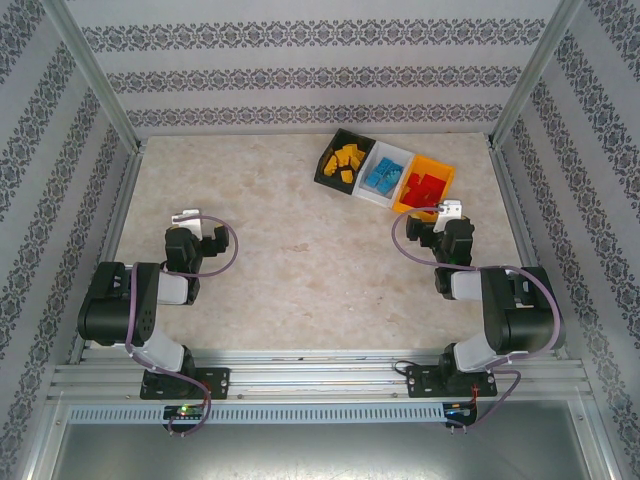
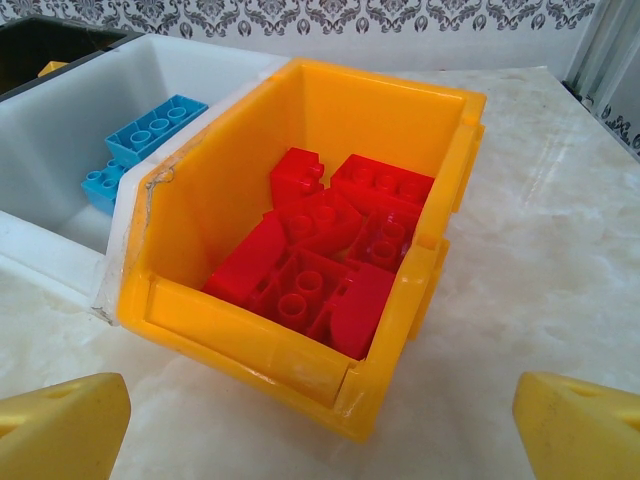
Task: Sort the legos into containers by color
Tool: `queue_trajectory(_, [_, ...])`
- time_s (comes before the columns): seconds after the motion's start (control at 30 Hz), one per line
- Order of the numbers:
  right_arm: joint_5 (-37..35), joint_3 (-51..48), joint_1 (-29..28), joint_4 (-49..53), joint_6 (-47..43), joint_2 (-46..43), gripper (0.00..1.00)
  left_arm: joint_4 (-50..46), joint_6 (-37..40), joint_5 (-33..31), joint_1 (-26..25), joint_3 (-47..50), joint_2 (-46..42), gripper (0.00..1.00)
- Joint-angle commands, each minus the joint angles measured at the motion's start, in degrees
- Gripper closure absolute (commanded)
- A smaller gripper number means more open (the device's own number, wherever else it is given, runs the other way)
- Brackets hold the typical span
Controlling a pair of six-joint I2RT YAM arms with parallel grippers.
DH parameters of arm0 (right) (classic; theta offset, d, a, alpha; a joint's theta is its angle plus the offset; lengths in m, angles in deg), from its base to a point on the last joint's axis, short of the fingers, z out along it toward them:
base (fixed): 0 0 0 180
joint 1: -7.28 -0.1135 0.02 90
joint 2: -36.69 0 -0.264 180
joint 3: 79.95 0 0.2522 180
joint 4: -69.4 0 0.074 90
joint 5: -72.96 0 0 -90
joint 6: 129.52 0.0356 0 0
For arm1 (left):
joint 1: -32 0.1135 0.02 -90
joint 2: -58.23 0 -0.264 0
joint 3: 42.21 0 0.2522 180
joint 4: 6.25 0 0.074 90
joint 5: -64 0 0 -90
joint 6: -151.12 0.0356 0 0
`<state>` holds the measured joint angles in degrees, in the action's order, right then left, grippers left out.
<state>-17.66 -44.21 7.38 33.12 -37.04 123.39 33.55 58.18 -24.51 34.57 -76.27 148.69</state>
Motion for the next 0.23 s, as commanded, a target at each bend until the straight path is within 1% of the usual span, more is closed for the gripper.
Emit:
queue_trajectory(0.0, [0.63,0.61,-0.39,-0.27,-1.04,-0.03,0.02,1.77,1.05,0.96,-0.54,-0.97,0.34,0.0])
queue_trajectory(0.2, [0.18,0.28,-0.65,-0.64,-1.26,-0.15,0.02,1.57,1.09,0.91,-0.55,-0.98,0.29,0.0])
